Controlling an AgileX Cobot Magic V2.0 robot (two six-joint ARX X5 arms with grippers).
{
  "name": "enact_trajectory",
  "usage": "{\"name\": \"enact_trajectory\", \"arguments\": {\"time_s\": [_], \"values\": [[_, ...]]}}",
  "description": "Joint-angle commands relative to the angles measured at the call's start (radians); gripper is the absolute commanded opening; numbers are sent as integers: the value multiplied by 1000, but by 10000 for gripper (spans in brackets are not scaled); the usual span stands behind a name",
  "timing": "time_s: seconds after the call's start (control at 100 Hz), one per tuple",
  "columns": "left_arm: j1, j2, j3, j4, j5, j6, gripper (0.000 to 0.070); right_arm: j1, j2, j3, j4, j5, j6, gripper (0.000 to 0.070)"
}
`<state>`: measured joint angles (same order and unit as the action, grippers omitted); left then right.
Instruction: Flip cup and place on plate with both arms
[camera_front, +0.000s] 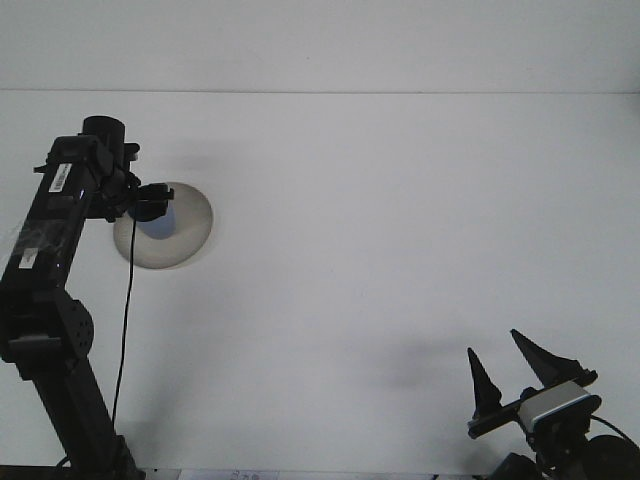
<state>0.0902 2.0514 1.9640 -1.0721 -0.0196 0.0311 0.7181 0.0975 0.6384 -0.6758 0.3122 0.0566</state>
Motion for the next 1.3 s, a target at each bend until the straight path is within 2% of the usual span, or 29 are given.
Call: {"name": "enact_trajectory", "arguments": {"time_s": [0.0,0.18,0.28,0.41,0.61,0.79,0.91,1.01,1.12,1.2,1.29], "values": [[10,24,21,2,5,-22,524,7,0,0,6,2,-4,479],[37,-19,21,4,32,-34,524,7,0,-3,10,2,-4,479],[56,-62,21,5,90,-43,524,7,0,-5,11,2,-4,479],[78,-135,21,9,201,-49,524,7,0,-5,11,2,-4,479],[82,-308,21,1,309,-51,524,7,0,-5,11,2,-5,479],[47,-559,8,29,314,-66,524,7,0,-5,18,3,-4,479],[-16,-777,-89,104,304,-66,524,7,0,-5,19,3,-4,480],[-91,-975,-253,183,262,-57,524,7,0,-5,22,3,-4,482],[-158,-1193,-493,279,212,-53,524,7,0,-5,24,3,-4,514],[-183,-1355,-674,352,212,-113,541,7,0,-5,25,5,-2,553],[-192,-1531,-863,410,211,-156,550,7,0,-5,25,10,-1,560]]}}
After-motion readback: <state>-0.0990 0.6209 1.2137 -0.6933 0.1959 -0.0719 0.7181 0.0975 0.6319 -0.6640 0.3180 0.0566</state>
